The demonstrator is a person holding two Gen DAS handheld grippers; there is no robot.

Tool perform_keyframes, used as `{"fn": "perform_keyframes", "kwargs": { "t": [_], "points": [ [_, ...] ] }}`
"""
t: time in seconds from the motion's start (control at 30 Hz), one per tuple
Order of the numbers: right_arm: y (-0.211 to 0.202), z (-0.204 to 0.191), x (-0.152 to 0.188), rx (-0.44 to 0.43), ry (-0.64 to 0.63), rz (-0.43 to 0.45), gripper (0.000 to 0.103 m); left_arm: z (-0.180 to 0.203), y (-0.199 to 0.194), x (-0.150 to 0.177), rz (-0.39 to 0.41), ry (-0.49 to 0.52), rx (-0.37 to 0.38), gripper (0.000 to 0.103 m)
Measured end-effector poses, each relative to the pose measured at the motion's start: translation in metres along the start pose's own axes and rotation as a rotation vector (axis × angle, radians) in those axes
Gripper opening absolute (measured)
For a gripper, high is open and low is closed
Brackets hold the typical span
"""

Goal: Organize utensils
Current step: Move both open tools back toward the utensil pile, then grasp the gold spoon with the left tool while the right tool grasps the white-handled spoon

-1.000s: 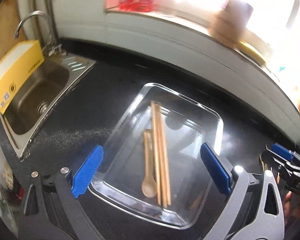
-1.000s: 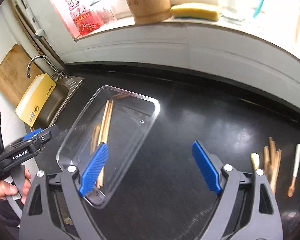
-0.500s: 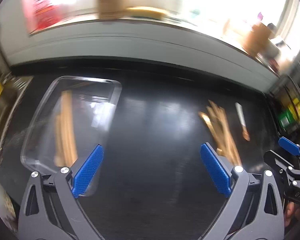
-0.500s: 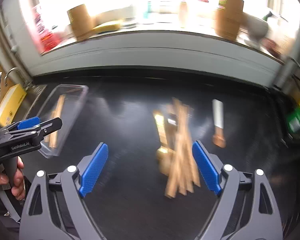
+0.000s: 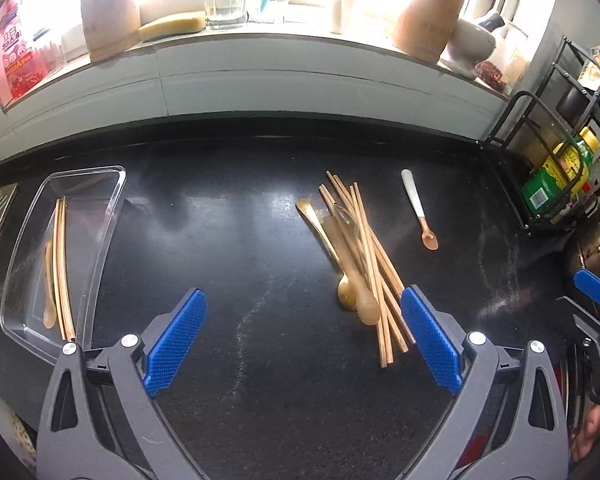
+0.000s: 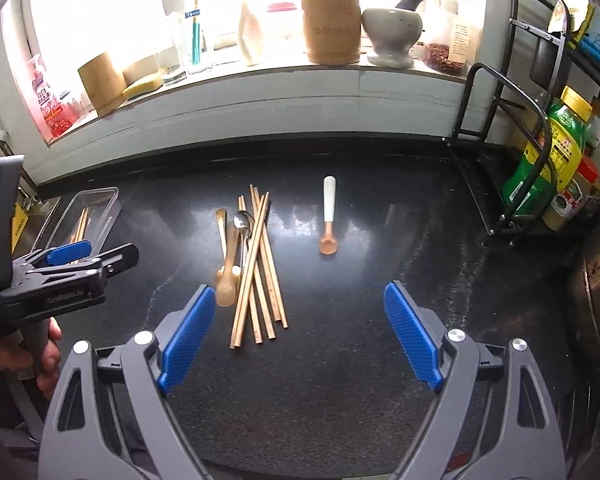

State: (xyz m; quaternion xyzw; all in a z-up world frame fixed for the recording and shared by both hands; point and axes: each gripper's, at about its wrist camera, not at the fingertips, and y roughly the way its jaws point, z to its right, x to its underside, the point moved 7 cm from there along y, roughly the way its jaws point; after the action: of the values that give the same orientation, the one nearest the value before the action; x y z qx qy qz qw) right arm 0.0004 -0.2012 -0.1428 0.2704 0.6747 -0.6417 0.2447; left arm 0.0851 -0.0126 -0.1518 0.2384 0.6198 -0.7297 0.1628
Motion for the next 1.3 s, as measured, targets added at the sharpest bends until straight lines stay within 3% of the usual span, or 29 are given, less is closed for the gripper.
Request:
{"fn": "perform_keyframes", "kwargs": {
  "t": [0.43, 0.87, 1.3],
  "points": [
    [0.023, 0.007, -0.024, -0.013, -0.011, -0.005, 0.083, -0.004, 0.077, -0.012, -0.064, -0.043, -0.082, 0.095],
    [0.099, 0.022, -0.055, 0.007, -0.009, -0.105, 0.083, -0.015, 0.164, -0.021, -0.184, -0.067, -0.1, 0.095],
    [0.173, 0.016, -0.063, -0.018, -0.059, -0.22, 0.083, -0.016, 0.172, -0.01, -0.193, -0.065, -0.107, 0.097]
  ]
}}
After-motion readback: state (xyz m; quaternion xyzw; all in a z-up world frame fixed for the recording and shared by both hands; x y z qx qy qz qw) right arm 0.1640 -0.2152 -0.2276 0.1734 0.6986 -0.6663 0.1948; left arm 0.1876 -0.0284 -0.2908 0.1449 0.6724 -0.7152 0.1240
